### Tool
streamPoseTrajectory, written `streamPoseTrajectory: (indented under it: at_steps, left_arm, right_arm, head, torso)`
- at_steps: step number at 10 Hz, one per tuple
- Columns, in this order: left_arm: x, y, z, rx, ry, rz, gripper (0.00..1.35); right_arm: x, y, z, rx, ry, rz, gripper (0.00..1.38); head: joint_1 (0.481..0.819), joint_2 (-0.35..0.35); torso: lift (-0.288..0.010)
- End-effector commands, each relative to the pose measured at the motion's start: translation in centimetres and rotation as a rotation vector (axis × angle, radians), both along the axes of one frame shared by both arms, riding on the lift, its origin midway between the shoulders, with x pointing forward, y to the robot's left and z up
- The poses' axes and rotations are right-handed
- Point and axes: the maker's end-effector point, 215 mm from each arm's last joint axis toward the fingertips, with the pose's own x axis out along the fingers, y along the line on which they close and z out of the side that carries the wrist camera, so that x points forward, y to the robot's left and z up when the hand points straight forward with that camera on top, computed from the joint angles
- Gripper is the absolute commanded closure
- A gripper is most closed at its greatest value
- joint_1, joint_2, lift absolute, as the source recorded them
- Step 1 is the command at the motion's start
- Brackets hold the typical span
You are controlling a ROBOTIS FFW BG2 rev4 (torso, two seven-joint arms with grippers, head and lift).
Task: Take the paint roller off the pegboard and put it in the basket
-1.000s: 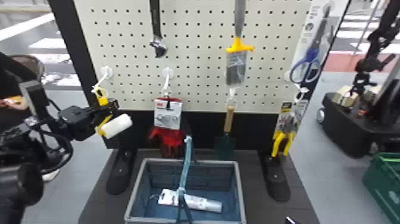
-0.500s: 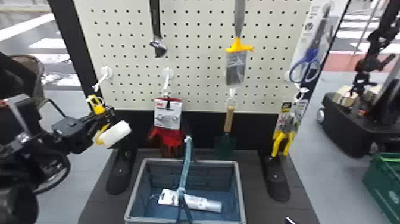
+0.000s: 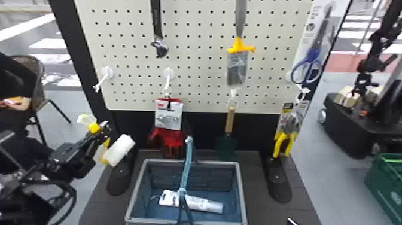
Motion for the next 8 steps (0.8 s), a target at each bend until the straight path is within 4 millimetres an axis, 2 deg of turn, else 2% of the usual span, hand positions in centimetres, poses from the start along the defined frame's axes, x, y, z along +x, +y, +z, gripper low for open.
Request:
streamPoseTrajectory:
  at_steps: [1,5,8]
  left_arm:
    - [-1.4,-1.5,-0.7,-0.09,0.014,0.009,1.22]
    - [-2.4,-5.2,-1.9,-0.18,0.057,-0.013,1.22]
    - [-2.0,-8.1,-3.5,-0.19,0.102,-0.068,1.22]
  right_arm:
    - [-0.1,0.0,-0.1,0.0,0.003,-0.001,0.25]
    - [-0.1,0.1,-0.2,0.002,0.005,0.001,0.25]
    - [0.2,0.0,0.0,0.003,-0.001,-0.001,0.25]
  head:
    - [0.549,0.0]
    - [0.549,0.0]
    - [0.549,0.0]
  torso:
    - [-0.1]
    - [-0.1]
    - [-0.1]
